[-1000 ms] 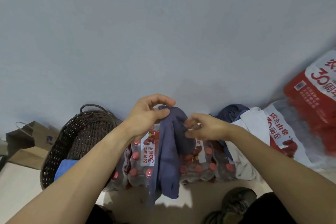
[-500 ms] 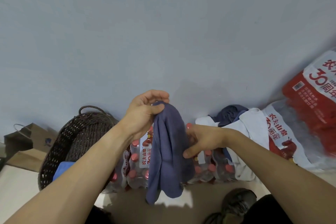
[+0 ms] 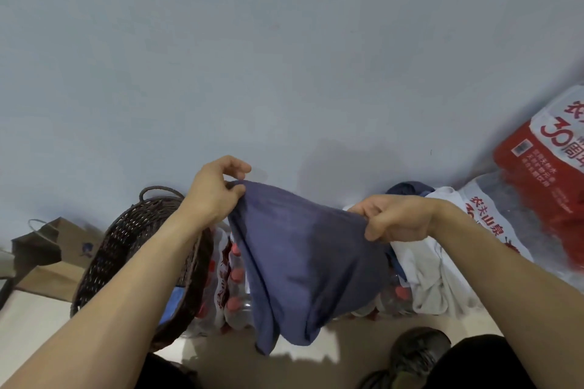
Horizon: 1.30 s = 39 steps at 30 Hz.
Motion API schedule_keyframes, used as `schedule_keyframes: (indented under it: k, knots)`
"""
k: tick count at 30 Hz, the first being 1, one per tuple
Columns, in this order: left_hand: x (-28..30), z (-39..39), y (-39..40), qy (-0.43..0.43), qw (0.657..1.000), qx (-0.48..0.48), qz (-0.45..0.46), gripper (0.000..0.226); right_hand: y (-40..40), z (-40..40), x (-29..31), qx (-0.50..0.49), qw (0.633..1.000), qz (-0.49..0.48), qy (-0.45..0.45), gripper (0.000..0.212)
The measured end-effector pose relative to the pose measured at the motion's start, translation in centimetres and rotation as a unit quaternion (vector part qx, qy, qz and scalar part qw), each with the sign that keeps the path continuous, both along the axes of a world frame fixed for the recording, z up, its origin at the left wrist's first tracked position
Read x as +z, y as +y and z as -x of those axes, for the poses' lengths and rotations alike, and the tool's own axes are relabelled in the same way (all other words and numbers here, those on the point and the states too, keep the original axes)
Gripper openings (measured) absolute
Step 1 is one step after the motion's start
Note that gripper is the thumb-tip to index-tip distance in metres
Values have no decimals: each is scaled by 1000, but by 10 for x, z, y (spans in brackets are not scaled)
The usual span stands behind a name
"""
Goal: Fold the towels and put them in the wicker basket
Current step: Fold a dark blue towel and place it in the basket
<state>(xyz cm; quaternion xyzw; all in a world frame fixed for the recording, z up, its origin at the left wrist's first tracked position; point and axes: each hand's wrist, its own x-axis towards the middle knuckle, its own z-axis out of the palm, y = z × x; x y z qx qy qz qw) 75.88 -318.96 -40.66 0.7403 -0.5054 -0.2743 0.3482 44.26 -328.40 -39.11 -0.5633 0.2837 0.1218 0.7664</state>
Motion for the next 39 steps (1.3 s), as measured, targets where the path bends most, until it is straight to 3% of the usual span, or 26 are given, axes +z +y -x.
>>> schedule_keyframes:
  k: [5, 9, 11, 14, 20, 23, 28, 33, 35, 37, 39]
  knots:
    - [-17, -3, 3, -104, 965, -168, -175, 27, -12, 16, -2, -100, 995, -1, 22, 11]
    - [-32, 3, 6, -173, 901, -279, -282, 21, -17, 26, -21, -131, 987, 23, 92, 25]
    - [-48, 5, 9, -180, 888, -285, -313, 22, -18, 28, -38, -169, 977, 36, 121, 25]
    - [-80, 2, 13, -84, 921, -204, -321, 19, -21, 29, -68, -264, 952, 39, 150, 13]
    - [-133, 0, -7, 71, 970, 84, -216, 18, -23, 3, -128, -447, 866, 98, 201, 39]
    - [-153, 7, -17, 63, 973, 145, -167, 24, -31, -13, -157, -494, 834, 144, 199, 36]
    - [-182, 2, -29, 35, 976, 162, -145, 28, -47, -33, -191, -509, 762, 315, 247, 26]
    - [-198, -4, -36, 41, 986, 133, -88, 42, -48, -42, -212, -468, 741, 418, 238, 22]
    - [-202, -6, -36, 23, 991, 115, -67, 48, -40, -43, -213, -457, 715, 476, 231, 25]
    - [-203, -4, -33, -21, 992, 119, -43, 48, -24, -46, -215, -417, 671, 573, 219, 24]
    - [-203, 7, -25, -106, 987, 118, -20, 42, 1, -53, -222, -375, 655, 625, 197, 23]
